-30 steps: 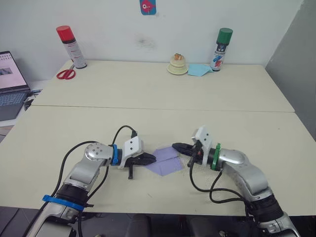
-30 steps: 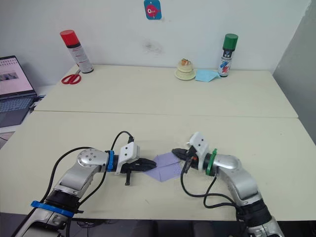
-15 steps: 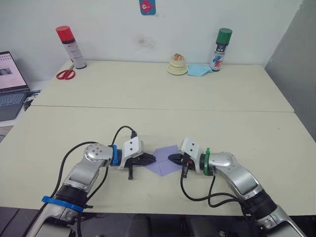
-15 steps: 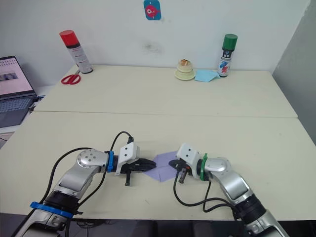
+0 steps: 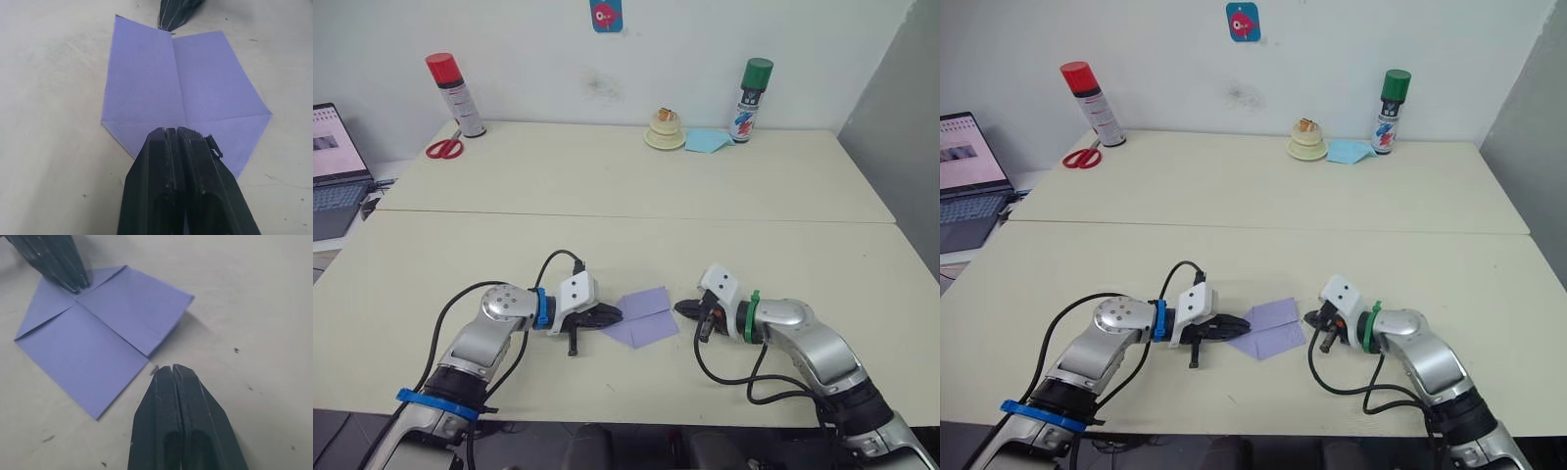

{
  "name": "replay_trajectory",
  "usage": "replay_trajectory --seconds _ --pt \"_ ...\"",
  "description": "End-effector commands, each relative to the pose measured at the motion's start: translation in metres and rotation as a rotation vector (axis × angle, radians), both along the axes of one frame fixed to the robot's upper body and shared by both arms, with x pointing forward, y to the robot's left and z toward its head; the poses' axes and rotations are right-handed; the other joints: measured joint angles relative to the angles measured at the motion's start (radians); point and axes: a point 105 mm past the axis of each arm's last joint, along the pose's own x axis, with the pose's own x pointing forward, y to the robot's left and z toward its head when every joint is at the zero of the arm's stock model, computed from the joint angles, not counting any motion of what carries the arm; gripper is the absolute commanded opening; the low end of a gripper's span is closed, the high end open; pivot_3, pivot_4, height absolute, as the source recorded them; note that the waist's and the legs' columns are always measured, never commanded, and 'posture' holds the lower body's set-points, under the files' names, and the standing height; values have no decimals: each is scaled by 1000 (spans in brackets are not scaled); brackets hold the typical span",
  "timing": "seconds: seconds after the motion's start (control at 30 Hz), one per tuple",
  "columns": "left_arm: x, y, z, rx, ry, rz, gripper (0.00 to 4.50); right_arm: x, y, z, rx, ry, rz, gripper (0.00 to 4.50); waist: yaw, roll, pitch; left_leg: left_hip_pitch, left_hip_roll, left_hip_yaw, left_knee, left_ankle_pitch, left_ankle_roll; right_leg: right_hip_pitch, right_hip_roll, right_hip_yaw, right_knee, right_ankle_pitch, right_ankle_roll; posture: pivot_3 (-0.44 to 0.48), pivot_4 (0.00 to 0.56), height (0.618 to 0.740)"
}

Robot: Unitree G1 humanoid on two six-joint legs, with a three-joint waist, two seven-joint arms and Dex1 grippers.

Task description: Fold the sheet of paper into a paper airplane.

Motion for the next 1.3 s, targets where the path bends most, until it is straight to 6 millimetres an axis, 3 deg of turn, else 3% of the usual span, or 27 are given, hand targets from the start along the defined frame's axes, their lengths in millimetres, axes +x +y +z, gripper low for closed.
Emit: replay_trajectory --seconds 0.03,0.1,0.2,0.37,0.47,0.67,1.03,1.3 --pt "-11 8 -30 81 101 8 360 1 -1 18 123 -32 -17 16 0 0 1 0 0 0 0 0 0 0 0 0 0 0 0 0 150 737" --pt "-10 8 -29 82 99 6 360 -10 16 31 193 -55 70 16 -1 0 1 -1 0 0 0 0 0 -1 0 0 0 0 0 0 150 737" --pt "-11 8 -29 81 96 4 360 -19 30 31 189 -76 148 16 -2 2 2 -1 0 0 -1 0 0 -1 1 0 0 0 0 0 150 737" --pt "-12 6 -29 80 87 -2 360 -12 56 1 71 -80 191 16 -5 2 3 -1 0 1 -1 0 0 -1 2 0 0 0 0 0 150 737" --pt "-15 6 -29 79 83 -5 360 -4 58 -14 -21 -91 196 16 -4 2 3 -1 0 1 -1 0 0 -2 2 0 0 0 0 0 150 737" --pt "-25 14 -36 91 126 27 360 2 59 -23 -68 -79 204 16 -11 1 1 5 3 1 -1 0 0 -1 1 1 1 -2 -5 0 150 737" --pt "-32 65 -49 135 201 217 360 0 55 -34 -117 -49 192 16 -32 1 0 10 4 1 -6 0 0 1 1 1 2 -2 -5 0 150 737" --pt "-49 95 -44 155 225 286 360 1 55 -34 -119 -46 178 16 -32 2 -1 19 4 2 -16 0 0 0 1 3 2 -6 -12 0 150 737"
